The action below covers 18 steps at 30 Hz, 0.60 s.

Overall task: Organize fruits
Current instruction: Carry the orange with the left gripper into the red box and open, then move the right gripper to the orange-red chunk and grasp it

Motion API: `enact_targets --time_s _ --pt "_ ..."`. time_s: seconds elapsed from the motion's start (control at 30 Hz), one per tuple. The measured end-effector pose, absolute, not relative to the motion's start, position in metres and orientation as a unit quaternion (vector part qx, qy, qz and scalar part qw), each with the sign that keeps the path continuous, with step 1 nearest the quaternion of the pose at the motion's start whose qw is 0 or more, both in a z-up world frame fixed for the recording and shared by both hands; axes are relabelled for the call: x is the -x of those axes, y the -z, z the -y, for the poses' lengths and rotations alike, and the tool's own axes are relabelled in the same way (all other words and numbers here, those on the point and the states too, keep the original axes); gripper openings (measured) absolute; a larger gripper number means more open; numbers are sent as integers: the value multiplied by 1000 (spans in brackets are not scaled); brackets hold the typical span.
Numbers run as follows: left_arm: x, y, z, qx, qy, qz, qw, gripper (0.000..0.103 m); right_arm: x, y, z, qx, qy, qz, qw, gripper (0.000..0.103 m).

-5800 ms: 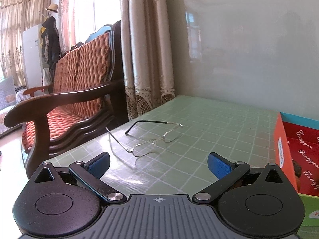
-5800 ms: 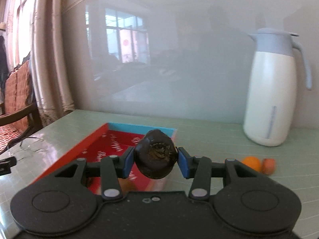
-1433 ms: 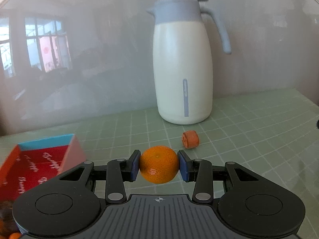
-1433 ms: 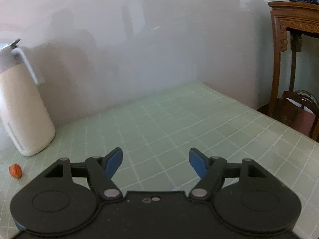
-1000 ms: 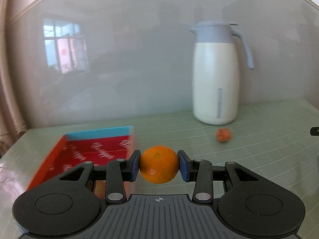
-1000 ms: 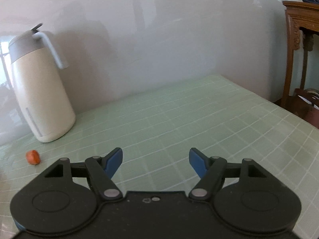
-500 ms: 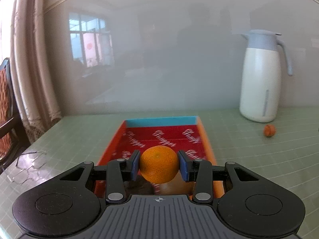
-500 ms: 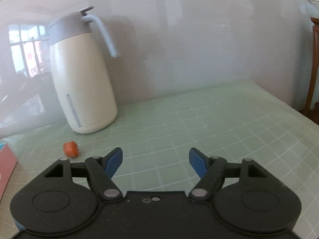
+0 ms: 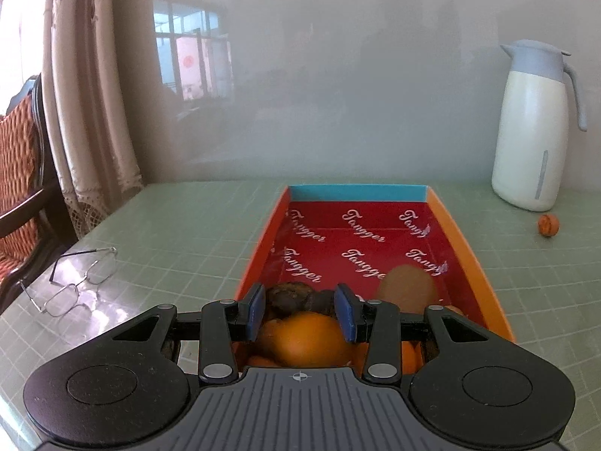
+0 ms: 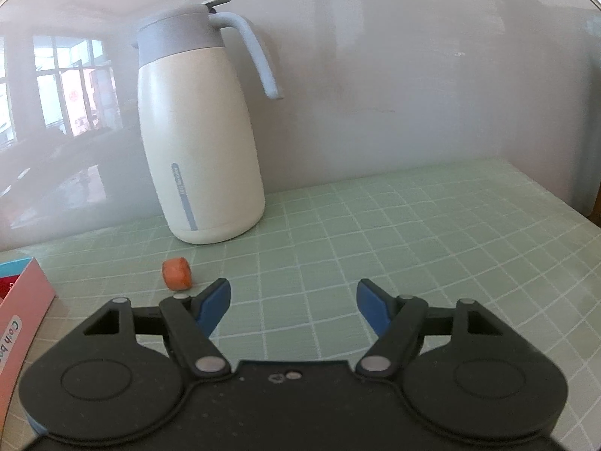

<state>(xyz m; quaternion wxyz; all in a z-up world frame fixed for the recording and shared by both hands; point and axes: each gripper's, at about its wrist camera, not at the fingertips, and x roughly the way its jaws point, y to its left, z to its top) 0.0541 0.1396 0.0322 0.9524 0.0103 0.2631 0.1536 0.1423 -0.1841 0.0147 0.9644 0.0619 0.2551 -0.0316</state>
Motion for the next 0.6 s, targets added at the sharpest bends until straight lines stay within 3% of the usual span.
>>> enact_targets --time_s 0.03,0.1,0.3,0.43,0.6 --pt "-54 -33 -140 -9 -156 -260 953 72 -142 -14 183 -61 31 -255 965 74" --pt "-51 -35 -141 -4 -165 -244 956 86 -142 -14 183 -59 31 -256 964 74" --pt "-52 -39 -140 -2 -172 -231 958 89 -138 -15 189 -58 38 -255 964 74" --pt "-51 -42 -138 -11 -188 -214 958 102 -136 -15 199 -54 48 -252 965 74" --pt "-53 -45 -146 0 -202 -208 957 103 -131 -15 228 -55 79 -247 964 75"
